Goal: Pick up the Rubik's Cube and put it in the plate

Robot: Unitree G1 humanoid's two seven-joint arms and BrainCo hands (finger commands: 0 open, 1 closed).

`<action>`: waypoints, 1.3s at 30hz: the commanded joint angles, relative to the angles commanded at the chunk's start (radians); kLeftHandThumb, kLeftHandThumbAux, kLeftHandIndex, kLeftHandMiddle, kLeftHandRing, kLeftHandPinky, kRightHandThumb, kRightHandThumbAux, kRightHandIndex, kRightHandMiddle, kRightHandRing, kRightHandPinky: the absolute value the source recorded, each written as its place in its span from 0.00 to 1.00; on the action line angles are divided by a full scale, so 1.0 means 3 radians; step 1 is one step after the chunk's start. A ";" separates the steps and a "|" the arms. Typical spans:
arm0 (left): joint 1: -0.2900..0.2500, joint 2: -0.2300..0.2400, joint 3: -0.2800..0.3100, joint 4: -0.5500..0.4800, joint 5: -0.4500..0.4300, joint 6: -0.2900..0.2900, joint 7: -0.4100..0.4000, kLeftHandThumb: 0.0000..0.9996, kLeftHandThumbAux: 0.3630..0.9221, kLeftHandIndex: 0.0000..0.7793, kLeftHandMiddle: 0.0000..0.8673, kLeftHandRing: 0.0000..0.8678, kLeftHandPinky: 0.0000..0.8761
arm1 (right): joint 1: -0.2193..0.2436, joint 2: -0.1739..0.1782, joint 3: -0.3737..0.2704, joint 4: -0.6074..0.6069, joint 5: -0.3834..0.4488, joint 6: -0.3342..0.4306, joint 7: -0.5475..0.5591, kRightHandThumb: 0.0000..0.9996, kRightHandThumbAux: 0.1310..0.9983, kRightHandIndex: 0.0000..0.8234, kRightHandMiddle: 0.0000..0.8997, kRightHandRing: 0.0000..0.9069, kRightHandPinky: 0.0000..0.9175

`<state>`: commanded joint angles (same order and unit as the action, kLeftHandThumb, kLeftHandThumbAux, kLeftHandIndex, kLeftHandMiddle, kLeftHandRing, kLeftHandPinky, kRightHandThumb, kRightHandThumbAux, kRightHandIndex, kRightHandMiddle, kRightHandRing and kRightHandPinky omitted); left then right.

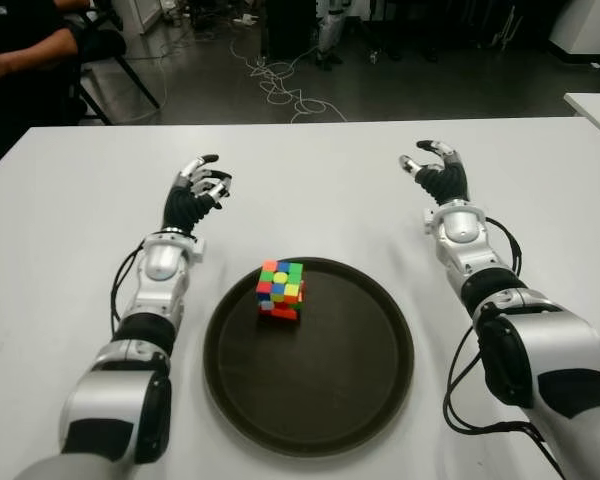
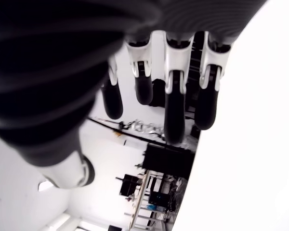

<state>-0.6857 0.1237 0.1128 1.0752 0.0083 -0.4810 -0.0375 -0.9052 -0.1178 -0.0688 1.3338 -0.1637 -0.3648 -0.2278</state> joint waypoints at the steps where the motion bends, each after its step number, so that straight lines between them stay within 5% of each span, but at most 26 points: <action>1: 0.0000 0.0000 0.0000 0.0000 0.0000 -0.0002 0.0000 0.31 0.57 0.28 0.45 0.54 0.62 | 0.0002 -0.0001 0.0004 0.0000 -0.0009 -0.0004 0.0000 0.29 0.63 0.40 0.44 0.48 0.50; 25: -0.0004 0.0015 0.0014 0.0020 -0.0007 -0.0084 -0.0047 0.26 0.58 0.27 0.44 0.53 0.62 | 0.0043 -0.0035 0.0169 -0.0003 -0.0204 -0.0164 0.0069 0.16 0.56 0.32 0.41 0.45 0.49; 39: -0.0195 0.0179 0.0163 0.0223 -0.0079 -0.0007 -0.0027 0.29 0.59 0.26 0.46 0.55 0.64 | 0.0050 -0.0037 0.0184 -0.0008 -0.0209 -0.0237 0.0120 0.15 0.55 0.32 0.40 0.44 0.49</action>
<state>-0.7442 0.1773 0.1617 1.1420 -0.0155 -0.4831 -0.0455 -0.8902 -0.1289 -0.0135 1.3314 -0.2263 -0.4360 -0.1919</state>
